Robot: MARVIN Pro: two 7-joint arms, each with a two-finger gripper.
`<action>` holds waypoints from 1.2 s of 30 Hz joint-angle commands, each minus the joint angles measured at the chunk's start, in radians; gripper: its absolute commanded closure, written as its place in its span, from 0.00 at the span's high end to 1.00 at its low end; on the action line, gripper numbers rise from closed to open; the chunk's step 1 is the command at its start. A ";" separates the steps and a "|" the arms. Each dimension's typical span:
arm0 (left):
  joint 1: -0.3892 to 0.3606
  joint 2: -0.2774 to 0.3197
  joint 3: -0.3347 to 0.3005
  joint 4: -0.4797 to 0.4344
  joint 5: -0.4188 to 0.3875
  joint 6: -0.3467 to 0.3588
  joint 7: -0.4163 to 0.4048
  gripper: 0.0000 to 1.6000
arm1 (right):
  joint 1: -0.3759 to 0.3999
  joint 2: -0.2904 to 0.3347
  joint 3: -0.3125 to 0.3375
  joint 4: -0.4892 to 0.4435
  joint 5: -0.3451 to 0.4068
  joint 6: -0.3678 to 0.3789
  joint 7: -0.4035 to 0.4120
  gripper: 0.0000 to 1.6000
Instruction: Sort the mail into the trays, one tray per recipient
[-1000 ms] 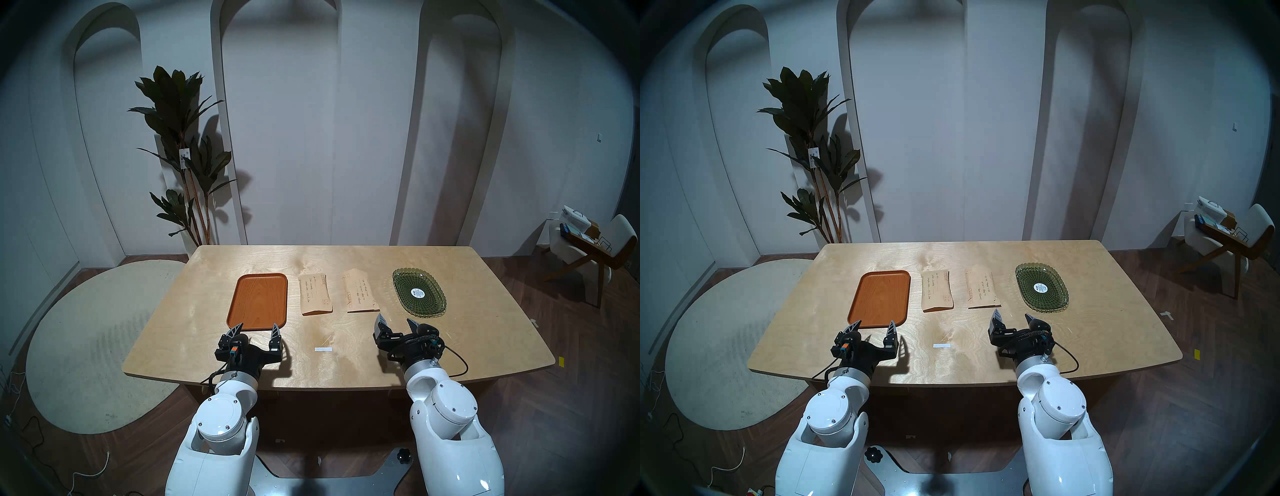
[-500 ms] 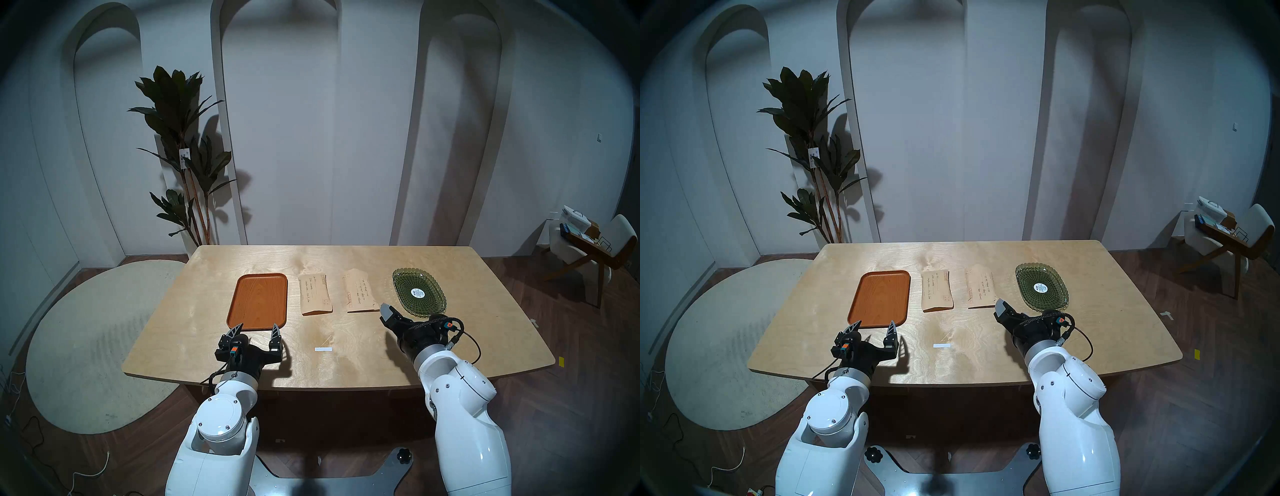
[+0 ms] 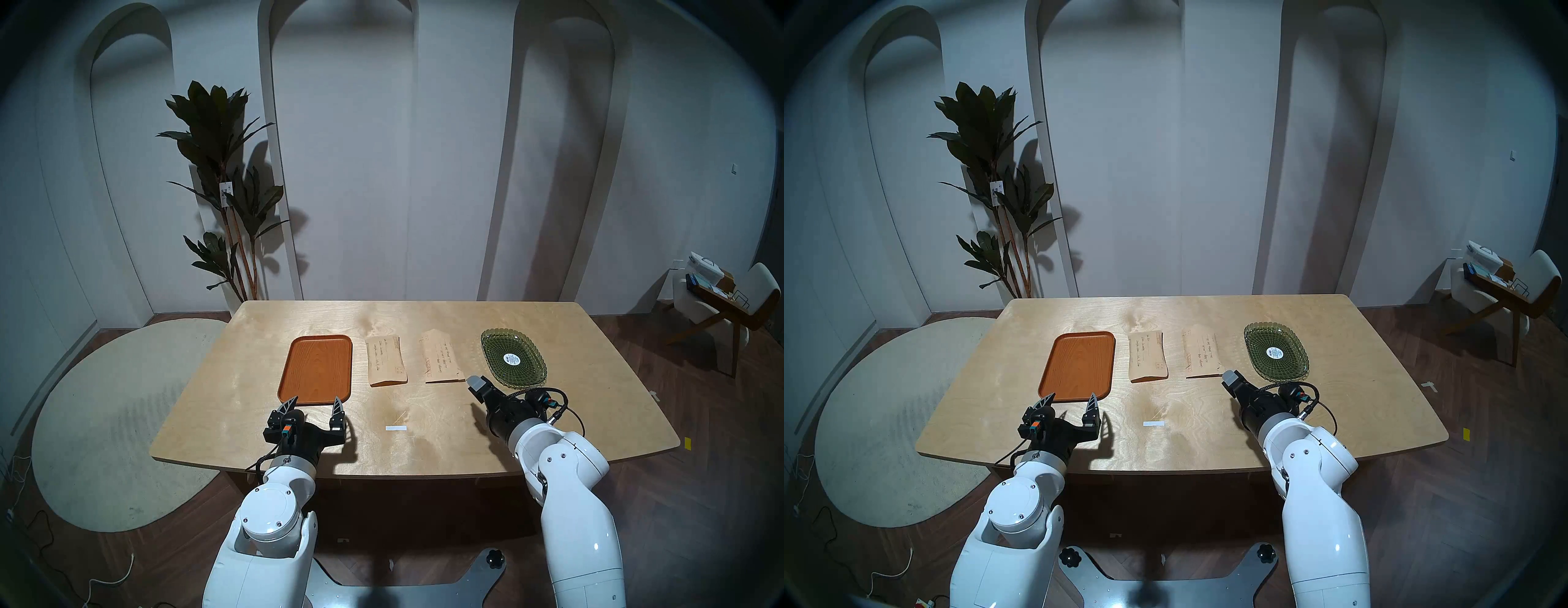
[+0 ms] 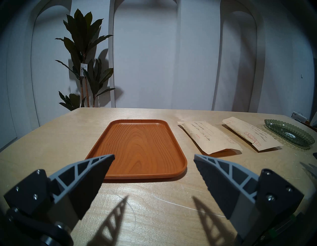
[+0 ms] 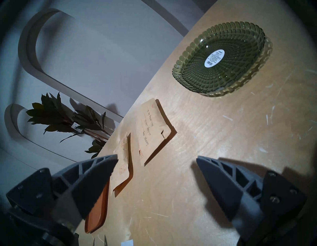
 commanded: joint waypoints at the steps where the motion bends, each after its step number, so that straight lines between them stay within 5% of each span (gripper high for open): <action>1: -0.004 0.000 0.000 -0.020 0.000 -0.003 0.000 1.00 | 0.072 0.002 -0.012 0.025 0.046 0.002 -0.007 1.00; 22: -0.005 0.000 0.000 -0.019 0.000 -0.004 0.000 1.00 | 0.283 0.000 -0.071 0.255 0.070 -0.029 -0.037 1.00; 36: -0.004 0.000 0.000 -0.020 0.000 -0.003 0.000 1.00 | 0.346 -0.011 -0.072 0.362 0.090 -0.041 -0.052 1.00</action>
